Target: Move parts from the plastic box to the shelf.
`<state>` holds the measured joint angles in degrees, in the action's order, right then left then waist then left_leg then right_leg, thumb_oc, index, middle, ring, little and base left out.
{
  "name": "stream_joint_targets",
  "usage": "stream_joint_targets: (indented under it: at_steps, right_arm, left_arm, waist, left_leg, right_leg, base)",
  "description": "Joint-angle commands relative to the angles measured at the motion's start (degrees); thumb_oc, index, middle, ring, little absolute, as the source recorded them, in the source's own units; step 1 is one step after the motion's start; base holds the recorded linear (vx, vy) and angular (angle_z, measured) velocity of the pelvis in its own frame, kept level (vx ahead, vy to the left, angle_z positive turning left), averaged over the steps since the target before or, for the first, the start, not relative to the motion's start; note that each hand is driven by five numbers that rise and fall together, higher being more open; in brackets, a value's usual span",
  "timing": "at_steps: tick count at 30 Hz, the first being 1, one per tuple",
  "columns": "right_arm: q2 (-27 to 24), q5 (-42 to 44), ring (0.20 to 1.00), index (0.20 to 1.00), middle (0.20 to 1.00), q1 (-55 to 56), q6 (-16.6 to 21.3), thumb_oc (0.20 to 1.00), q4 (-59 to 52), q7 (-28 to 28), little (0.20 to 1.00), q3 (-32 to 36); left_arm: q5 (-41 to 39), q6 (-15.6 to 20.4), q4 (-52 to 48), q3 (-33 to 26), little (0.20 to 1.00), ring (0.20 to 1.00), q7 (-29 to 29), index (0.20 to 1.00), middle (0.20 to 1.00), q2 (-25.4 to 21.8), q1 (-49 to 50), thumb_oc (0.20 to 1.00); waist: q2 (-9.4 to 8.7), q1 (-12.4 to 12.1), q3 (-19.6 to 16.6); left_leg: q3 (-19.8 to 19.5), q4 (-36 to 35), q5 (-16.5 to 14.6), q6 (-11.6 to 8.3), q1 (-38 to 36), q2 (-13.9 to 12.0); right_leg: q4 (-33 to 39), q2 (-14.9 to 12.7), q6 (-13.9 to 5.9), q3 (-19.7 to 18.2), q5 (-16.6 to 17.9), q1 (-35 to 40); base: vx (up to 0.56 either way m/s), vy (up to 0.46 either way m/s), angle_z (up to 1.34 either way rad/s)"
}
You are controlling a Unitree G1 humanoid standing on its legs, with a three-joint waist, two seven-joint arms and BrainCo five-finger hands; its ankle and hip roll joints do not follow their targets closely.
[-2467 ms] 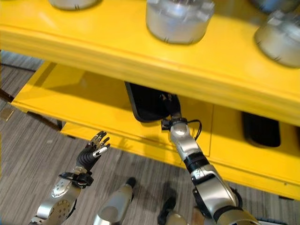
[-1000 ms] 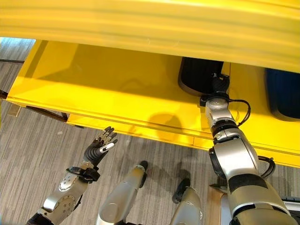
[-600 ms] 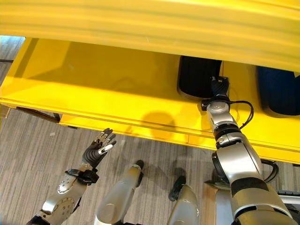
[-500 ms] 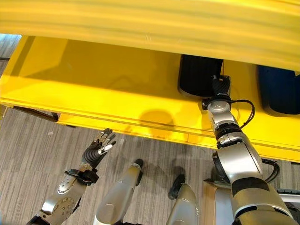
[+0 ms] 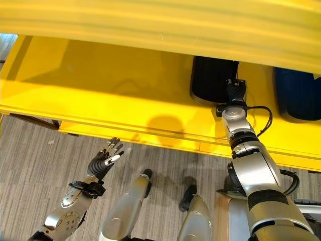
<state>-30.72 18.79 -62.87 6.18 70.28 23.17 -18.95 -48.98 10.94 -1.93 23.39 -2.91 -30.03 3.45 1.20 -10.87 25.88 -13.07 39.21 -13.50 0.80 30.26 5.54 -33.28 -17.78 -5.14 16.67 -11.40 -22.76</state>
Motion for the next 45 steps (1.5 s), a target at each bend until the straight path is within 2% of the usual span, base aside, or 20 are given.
stream_joint_targets:
  at_steps: [1, 15, 31, 45]
  right_arm:
    - [-2.12, -0.23, 0.2, 0.2, 0.2, -3.32, 2.52, 0.2, -0.84, 0.48, 0.2, -1.91]
    - [0.39, 0.15, 0.2, 0.2, 0.2, -5.17, 2.68, 0.2, -1.61, 0.67, 0.2, -2.58]
    - [5.93, 2.98, 0.2, 0.2, 0.2, -4.39, 3.43, 0.2, -2.56, 0.3, 0.2, -0.93]
    - [7.08, -2.27, 0.2, 0.2, 0.2, -3.71, 2.33, 0.2, -4.23, -0.42, 0.2, -4.09]
  left_arm:
    - [-1.43, 3.38, -3.63, -1.16, 1.0, 1.0, 0.28, 1.0, 1.0, -2.58, 0.87, 1.0]
    - [-1.53, 3.64, -3.3, -0.74, 1.0, 1.0, 0.3, 1.0, 1.0, -2.88, 0.37, 1.0]
    - [-1.82, 3.84, -3.07, -0.13, 1.0, 1.0, 0.22, 1.0, 1.0, -3.22, 0.26, 1.0]
    - [-1.61, 3.82, -3.21, -0.38, 1.0, 1.0, 0.4, 1.0, 1.0, -3.73, 0.89, 1.0]
  waist:
    - [0.53, -1.46, -0.04]
    - [0.53, -1.99, 0.13]
    - [0.85, -2.75, 0.13]
    - [0.65, -2.99, 0.63]
  left_leg:
    - [-0.54, -0.76, 1.15, -1.78, 0.93, -3.89]
    - [-0.51, -0.34, 1.18, -1.56, 1.32, -3.66]
    - [-0.51, 0.16, 1.21, -1.27, 1.89, -3.27]
    - [-0.25, 0.41, 1.36, -1.09, 2.24, -3.16]
  right_leg:
    - [-6.7, -1.45, -0.5, -2.5, -1.02, 0.61]
    - [-6.68, -1.44, -0.56, -2.54, -0.71, 0.64]
    - [-7.24, -1.55, -0.56, -2.78, -0.87, 0.23]
    - [-7.38, -1.61, -0.56, -3.21, -0.61, -0.19]
  base:
    - [0.0, 0.0, 0.0]
    - [0.0, 0.0, 0.0]
    - [0.0, 0.0, 0.0]
    - [0.0, 0.0, 0.0]
